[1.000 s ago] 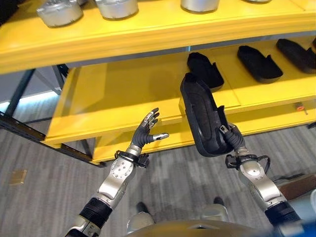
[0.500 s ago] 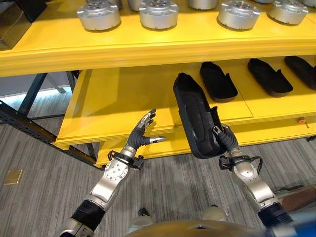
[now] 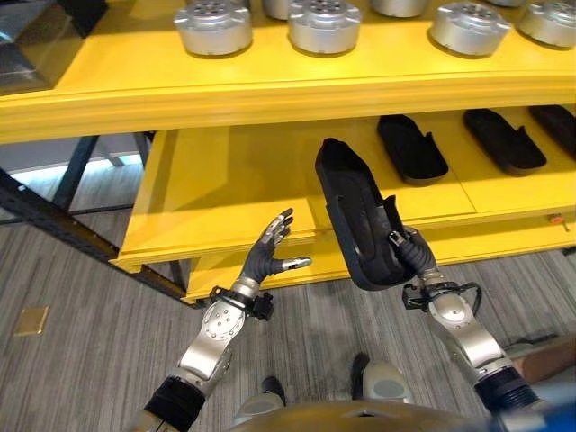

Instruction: Move parts from the plastic box to the shelf.

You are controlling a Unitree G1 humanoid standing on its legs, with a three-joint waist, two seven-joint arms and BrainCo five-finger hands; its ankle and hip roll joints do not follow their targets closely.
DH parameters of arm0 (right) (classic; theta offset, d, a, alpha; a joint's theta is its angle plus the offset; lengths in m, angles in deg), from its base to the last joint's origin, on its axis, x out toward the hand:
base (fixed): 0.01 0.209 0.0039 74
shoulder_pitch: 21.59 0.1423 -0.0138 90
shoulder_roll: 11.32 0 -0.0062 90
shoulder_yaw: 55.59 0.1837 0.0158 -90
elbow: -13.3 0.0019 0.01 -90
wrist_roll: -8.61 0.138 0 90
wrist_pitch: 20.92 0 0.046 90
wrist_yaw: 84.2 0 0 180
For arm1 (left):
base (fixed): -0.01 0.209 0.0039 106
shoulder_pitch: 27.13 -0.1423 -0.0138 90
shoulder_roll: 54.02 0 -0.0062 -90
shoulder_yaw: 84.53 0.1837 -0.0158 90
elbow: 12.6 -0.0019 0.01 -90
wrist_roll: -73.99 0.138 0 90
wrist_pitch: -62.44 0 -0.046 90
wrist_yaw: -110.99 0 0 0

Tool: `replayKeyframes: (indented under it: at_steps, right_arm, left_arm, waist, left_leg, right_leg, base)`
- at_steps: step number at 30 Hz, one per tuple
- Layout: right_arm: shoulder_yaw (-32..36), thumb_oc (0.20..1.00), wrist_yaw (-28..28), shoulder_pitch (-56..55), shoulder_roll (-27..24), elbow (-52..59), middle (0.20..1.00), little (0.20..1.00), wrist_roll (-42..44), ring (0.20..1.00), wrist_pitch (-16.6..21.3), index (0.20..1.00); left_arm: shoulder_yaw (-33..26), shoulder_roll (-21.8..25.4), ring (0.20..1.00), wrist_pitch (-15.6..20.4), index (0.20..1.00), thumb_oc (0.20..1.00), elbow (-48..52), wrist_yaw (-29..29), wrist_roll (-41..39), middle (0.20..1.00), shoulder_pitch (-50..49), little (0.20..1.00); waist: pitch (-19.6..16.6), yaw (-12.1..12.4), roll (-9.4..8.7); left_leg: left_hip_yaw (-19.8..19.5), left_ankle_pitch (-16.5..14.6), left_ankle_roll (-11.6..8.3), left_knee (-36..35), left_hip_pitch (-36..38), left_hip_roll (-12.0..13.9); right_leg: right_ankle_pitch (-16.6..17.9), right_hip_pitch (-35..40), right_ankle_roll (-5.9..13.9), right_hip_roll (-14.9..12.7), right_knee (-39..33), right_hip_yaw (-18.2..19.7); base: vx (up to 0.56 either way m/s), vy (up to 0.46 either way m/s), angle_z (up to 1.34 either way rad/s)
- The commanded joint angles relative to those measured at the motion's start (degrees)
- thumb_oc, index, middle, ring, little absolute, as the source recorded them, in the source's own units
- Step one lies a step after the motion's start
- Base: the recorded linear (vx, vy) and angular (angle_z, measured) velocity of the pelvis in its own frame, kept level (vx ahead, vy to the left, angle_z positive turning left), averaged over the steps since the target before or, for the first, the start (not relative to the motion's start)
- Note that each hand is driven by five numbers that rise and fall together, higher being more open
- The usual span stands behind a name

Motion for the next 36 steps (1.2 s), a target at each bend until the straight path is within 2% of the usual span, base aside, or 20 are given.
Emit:
replayKeyframes:
  at_steps: [1, 4, 7, 12, 13, 14, 16, 17, 18, 21, 23, 24, 29, 36]
  right_arm:
    - [1.55, 0.200, 0.78, 3.86, 1.37, 4.71, 0.200, 0.200, -1.94, 0.200, 5.00, 0.200]
    - [-0.09, 0.200, 1.66, 4.93, 0.80, 4.54, 0.200, 0.200, -1.94, 0.200, 4.91, 0.200]
    - [-1.06, 0.200, 2.20, 5.68, 0.35, 3.92, 0.200, 0.200, -2.76, 0.200, 5.49, 0.200]
    - [-0.97, 0.200, 2.01, 5.95, -0.37, 2.88, 0.200, 0.200, -2.08, 0.200, 5.94, 0.200]
    - [-0.80, 0.200, 1.76, 5.71, -0.59, 3.03, 0.200, 0.200, -1.87, 0.200, 5.76, 0.200]
    - [-0.69, 0.200, 1.70, 5.54, -0.83, 3.09, 0.200, 0.200, -1.64, 0.200, 5.84, 0.200]
    - [-0.28, 0.200, 1.22, 5.22, -1.38, 3.13, 0.200, 0.200, -1.51, 0.200, 6.16, 0.200]
    - [-0.27, 0.200, 0.91, 5.15, -1.55, 2.88, 0.200, 0.200, -1.75, 0.200, 6.66, 0.200]
    - [-0.48, 0.200, 0.84, 5.21, -1.50, 2.48, 0.200, 0.200, -1.79, 0.200, 6.84, 0.200]
    - [-1.37, 0.200, 1.20, 6.09, -1.70, 2.13, 0.200, 0.200, -1.49, 0.200, 6.28, 0.200]
    - [-1.56, 0.200, 1.41, 5.92, -1.90, 2.89, 0.200, 0.200, -1.94, 0.200, 5.54, 0.200]
    - [-1.71, 0.200, 2.11, 5.76, -2.25, 2.94, 0.200, 0.200, -1.51, 0.200, 4.99, 0.200]
    - [-1.05, 0.200, 2.26, 4.65, -2.23, 2.00, 0.200, 0.200, 1.07, 0.200, 3.67, 0.200]
    - [-0.26, 0.200, 4.07, 3.75, 0.03, 1.02, 0.200, 0.200, 0.64, 0.200, 2.20, 0.200]
  left_arm:
    - [0.62, -0.49, 1.000, 1.86, 1.000, 1.000, 3.01, 0.44, 0.88, 1.000, 0.85, 1.000]
    - [1.24, -0.52, 1.000, 2.18, 1.000, 1.000, 3.09, 1.46, 0.87, 1.000, 0.64, 1.000]
    - [1.74, -0.83, 1.000, 2.73, 1.000, 1.000, 2.86, 1.70, 0.23, 1.000, 0.70, 1.000]
    - [2.31, -1.15, 1.000, 3.78, 1.000, 1.000, 2.60, 2.36, 0.72, 1.000, 0.98, 1.000]
    - [2.50, -1.22, 1.000, 3.97, 1.000, 1.000, 2.69, 3.07, 0.98, 1.000, 1.06, 1.000]
    - [2.60, -1.18, 1.000, 4.10, 1.000, 1.000, 2.91, 3.75, 1.32, 1.000, 1.19, 1.000]
    - [2.47, -1.13, 1.000, 4.37, 1.000, 1.000, 3.20, 4.15, 1.45, 1.000, 1.45, 1.000]
    - [2.25, -1.14, 1.000, 4.63, 1.000, 1.000, 3.10, 4.61, 1.65, 1.000, 1.68, 1.000]
    - [2.03, -1.21, 1.000, 4.60, 1.000, 1.000, 3.03, 4.98, 1.99, 1.000, 1.83, 1.000]
    - [1.43, -1.38, 1.000, 4.75, 1.000, 1.000, 2.89, 5.94, 1.91, 1.000, 2.00, 1.000]
    - [1.10, -1.39, 1.000, 5.04, 1.000, 1.000, 2.97, 5.75, 1.15, 1.000, 1.70, 1.000]
    - [1.00, -1.15, 1.000, 5.14, 1.000, 1.000, 2.96, 4.99, 0.69, 1.000, 1.57, 1.000]
    - [0.63, -0.71, 1.000, 4.55, 1.000, 1.000, 2.00, 3.51, -0.96, 1.000, 1.84, 1.000]
    - [0.91, -0.63, 1.000, 4.02, 1.000, 1.000, 2.65, 2.99, -1.62, 1.000, 0.88, 1.000]
  waist:
    - [-1.72, 0.89, -0.42]
    - [-2.31, 1.19, 0.15]
    - [-2.56, 1.39, 0.53]
    - [-3.04, 1.28, 0.71]
    - [-3.08, 1.23, 0.95]
    - [-2.90, 1.28, 1.04]
    - [-2.48, 1.25, 1.07]
    - [-1.96, 1.45, 0.75]
    - [-1.64, 1.57, 0.86]
    - [-1.19, 1.28, 1.57]
    - [-1.42, 1.17, 2.29]
    - [-1.47, 1.32, 2.47]
    - [-2.64, 0.93, 2.13]
    - [-3.48, 1.17, 2.34]
  left_leg:
    - [-1.53, -0.70, 2.04, 0.46, 0.50, -3.43]
    - [-0.84, -0.47, 1.71, 0.46, 0.52, -3.01]
    - [0.15, -0.36, 1.05, 0.78, 0.48, -2.46]
    - [2.79, -2.32, 0.48, 6.84, -1.23, -1.42]
    - [3.09, -1.77, 0.05, 9.40, -2.00, -0.97]
    - [3.46, 0.50, -1.04, 14.13, -3.62, 0.53]
    - [3.17, 1.51, -3.15, 23.41, -6.21, 3.03]
    - [2.88, 4.38, -3.23, 28.05, -9.86, 4.24]
    - [2.17, 5.32, -3.57, 29.28, -11.40, 5.01]
    - [3.04, 6.96, -3.84, 22.69, -10.76, 6.68]
    - [2.84, 10.49, -4.87, 14.58, -10.21, 7.22]
    - [2.07, 10.96, -4.86, 11.78, -10.53, 7.38]
    - [3.11, 6.70, -3.76, 5.01, -6.27, 5.76]
    - [1.29, 5.12, -2.85, 0.93, -2.48, 3.39]
  right_leg:
    - [10.65, 0.28, 0.22, 3.05, -8.13, -1.45]
    - [7.91, 2.33, -1.37, 3.71, -8.03, -2.52]
    - [6.73, 4.36, -2.12, 4.05, -9.21, -3.37]
    - [4.81, 6.23, -3.72, 3.94, -9.30, -4.88]
    - [4.09, 6.47, -4.38, 4.20, -8.96, -5.37]
    - [3.45, 6.92, -5.31, 4.57, -8.93, -5.68]
    - [1.72, 8.00, -6.16, 4.98, -8.83, -5.56]
    - [2.12, 7.55, -7.38, 5.03, -8.47, -5.64]
    - [1.89, 7.67, -7.62, 5.25, -8.22, -5.26]
    - [1.52, 8.06, -7.36, 5.34, -8.01, -4.63]
    - [1.94, 8.90, -6.61, 4.81, -8.85, -4.76]
    - [1.76, 9.46, -6.11, 4.10, -8.65, -4.59]
    - [2.10, 10.58, -4.32, 1.79, -8.81, -5.92]
    - [2.31, 10.82, -3.54, 2.18, -9.01, -5.12]
  base:
    - [0.17, -0.125, 0.27]
    - [0.21, -0.156, 0.04]
    - [0.17, -0.105, 0.01]
    - [0.16, -0.129, -0.03]
    - [0.13, -0.161, 0.00]
    - [0.18, -0.171, -0.02]
    - [0.12, -0.169, 0.06]
    - [0.01, -0.134, 0.03]
    - [0.01, -0.077, -0.02]
    - [0.09, 0.140, -0.14]
    - [0.11, 0.273, -0.22]
    - [0.10, 0.224, -0.12]
    - [0.08, 0.166, -0.10]
    - [0.06, 0.110, 0.10]
